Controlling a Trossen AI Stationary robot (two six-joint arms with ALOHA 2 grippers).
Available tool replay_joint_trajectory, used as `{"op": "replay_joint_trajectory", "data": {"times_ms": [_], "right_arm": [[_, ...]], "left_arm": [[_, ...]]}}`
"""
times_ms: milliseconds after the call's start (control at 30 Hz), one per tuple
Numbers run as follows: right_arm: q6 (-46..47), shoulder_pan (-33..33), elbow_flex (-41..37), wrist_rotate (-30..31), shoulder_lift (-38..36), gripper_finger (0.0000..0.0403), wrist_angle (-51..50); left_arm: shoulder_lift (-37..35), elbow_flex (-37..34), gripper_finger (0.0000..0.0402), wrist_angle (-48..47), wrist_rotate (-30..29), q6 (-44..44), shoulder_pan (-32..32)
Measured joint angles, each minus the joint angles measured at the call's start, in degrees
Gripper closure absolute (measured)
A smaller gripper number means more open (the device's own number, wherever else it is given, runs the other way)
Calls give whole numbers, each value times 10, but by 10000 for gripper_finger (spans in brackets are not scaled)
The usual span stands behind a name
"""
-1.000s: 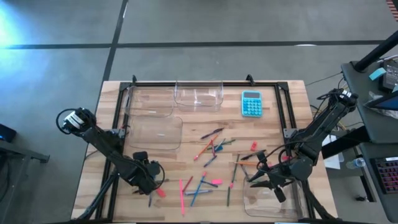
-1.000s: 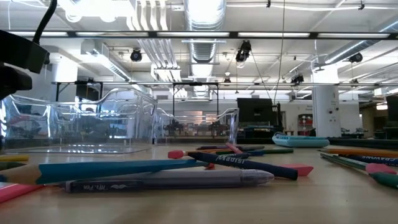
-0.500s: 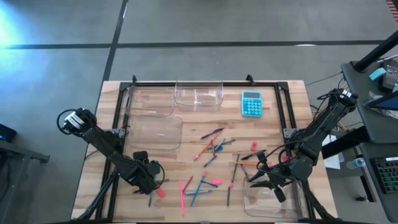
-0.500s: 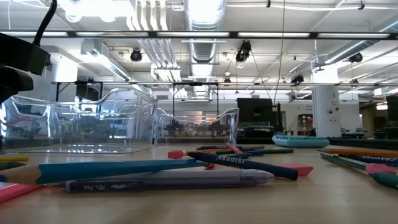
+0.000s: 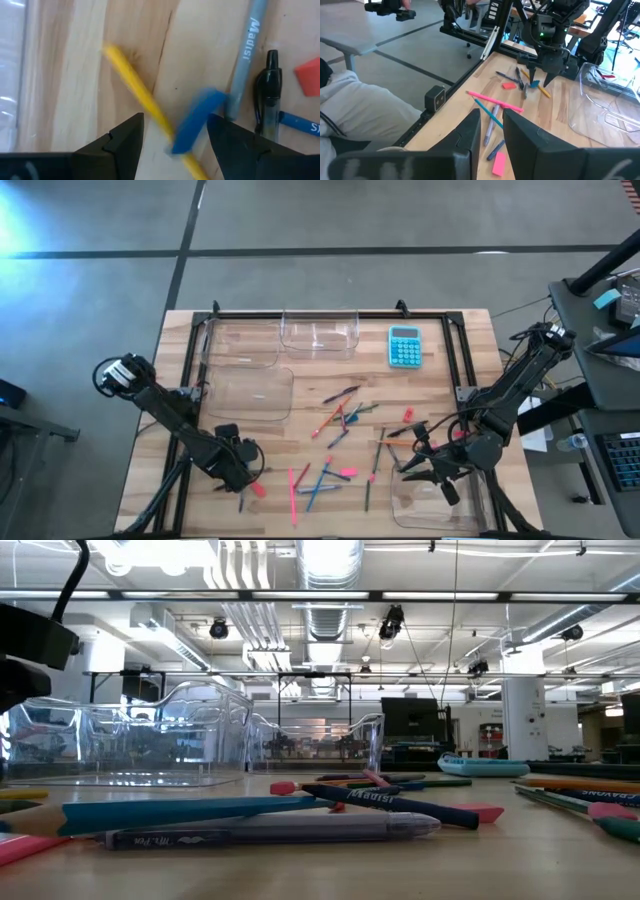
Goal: Sort crayons/erasers/pens/pencils in bins
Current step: Put the bottom blue eraser into the middle left transparent bin
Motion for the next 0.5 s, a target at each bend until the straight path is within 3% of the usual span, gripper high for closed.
{"op": "replay_joint_trajectory", "data": {"times_ms": [333,500], "right_arm": [[0,0,0,0,0,332,0],[0,0,0,0,0,332,0]], "left_arm": [[0,-4,198,9,4,0,1],[0,-4,227,11,6,1,1]]}}
